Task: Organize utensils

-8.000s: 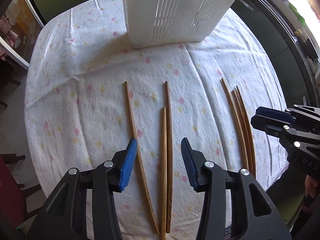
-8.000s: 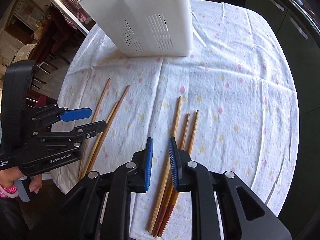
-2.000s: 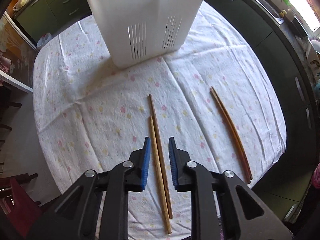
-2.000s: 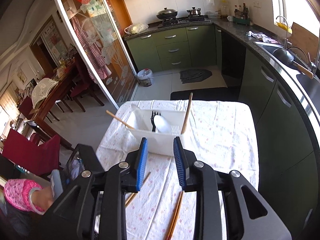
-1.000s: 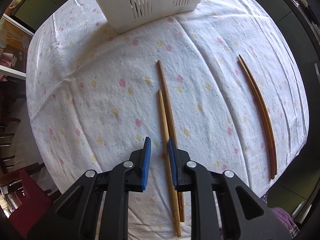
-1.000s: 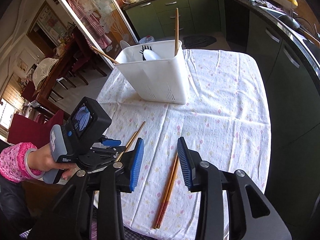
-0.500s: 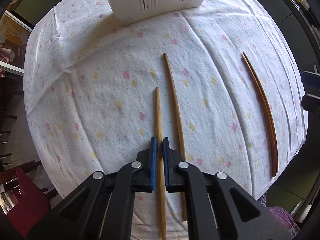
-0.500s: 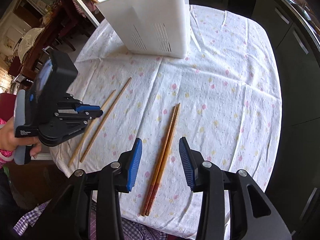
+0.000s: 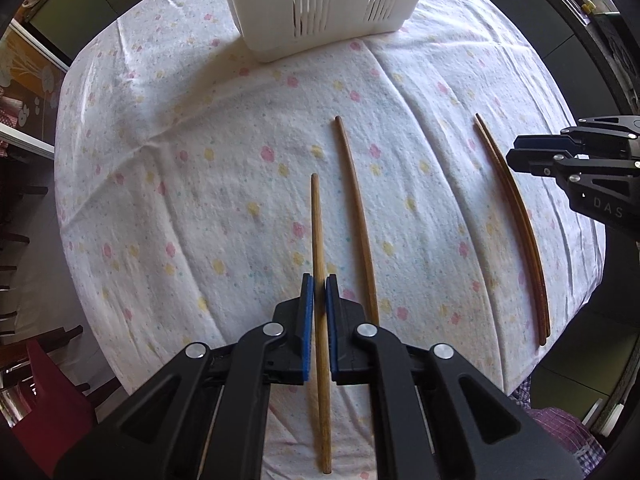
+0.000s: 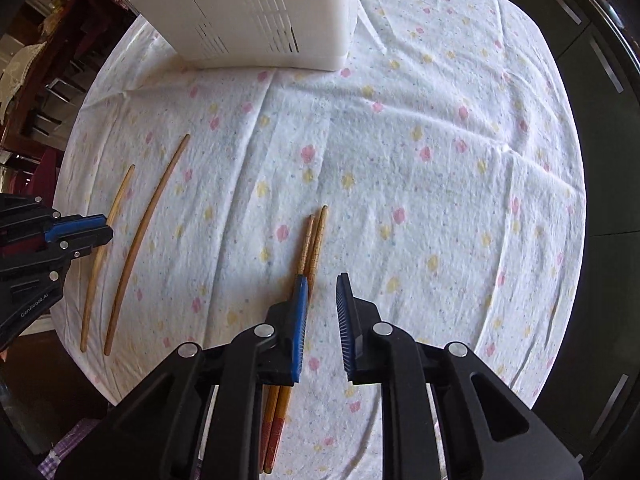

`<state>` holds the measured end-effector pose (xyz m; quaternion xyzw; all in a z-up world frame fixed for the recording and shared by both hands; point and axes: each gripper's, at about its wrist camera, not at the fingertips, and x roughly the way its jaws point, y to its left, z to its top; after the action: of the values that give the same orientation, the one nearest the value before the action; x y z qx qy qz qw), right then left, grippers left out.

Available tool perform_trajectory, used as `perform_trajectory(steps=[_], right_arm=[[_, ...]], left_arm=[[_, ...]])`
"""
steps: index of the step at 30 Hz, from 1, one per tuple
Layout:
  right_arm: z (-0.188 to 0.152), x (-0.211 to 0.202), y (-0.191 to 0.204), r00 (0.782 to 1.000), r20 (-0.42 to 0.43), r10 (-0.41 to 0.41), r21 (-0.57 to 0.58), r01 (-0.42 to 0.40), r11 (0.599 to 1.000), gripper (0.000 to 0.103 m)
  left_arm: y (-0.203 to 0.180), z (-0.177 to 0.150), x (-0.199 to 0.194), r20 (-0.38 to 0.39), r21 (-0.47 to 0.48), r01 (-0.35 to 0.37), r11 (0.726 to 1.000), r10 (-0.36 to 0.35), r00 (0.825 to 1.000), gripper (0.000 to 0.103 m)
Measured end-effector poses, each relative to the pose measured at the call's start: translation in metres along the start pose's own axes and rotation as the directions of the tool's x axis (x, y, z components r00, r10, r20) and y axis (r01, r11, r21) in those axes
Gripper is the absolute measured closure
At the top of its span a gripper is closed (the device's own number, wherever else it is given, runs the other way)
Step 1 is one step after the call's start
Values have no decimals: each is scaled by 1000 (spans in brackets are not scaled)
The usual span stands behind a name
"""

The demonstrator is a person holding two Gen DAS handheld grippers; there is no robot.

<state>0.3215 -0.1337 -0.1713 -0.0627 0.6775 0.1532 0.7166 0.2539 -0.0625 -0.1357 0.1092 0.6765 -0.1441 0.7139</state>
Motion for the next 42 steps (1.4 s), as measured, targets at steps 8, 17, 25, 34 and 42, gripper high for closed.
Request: perform_trajectory(steps=[8, 17, 25, 34, 42], right_arm=[[15, 14, 17, 999, -27, -29, -15, 28, 999, 87], [22, 22, 37, 995, -54, -82, -19, 81, 996, 88], [22, 24, 30, 996, -72, -61, -3, 61, 998, 88], [16, 22, 25, 998, -39, -59, 12, 59, 998, 97], [-11, -25, -3, 992, 103, 66, 60, -72, 996, 97]], left_arm=[[0, -1, -1, 6, -8, 10, 1000, -10, 1000, 97], [5, -6, -4, 12, -9, 20, 1000, -20, 1000, 97], [2, -7, -6, 12, -8, 23, 1000, -23, 1000, 97], [-6, -7, -16, 44, -1, 33, 999, -33, 998, 97], [2, -14, -43, 104, 5, 67, 998, -68, 992, 97]])
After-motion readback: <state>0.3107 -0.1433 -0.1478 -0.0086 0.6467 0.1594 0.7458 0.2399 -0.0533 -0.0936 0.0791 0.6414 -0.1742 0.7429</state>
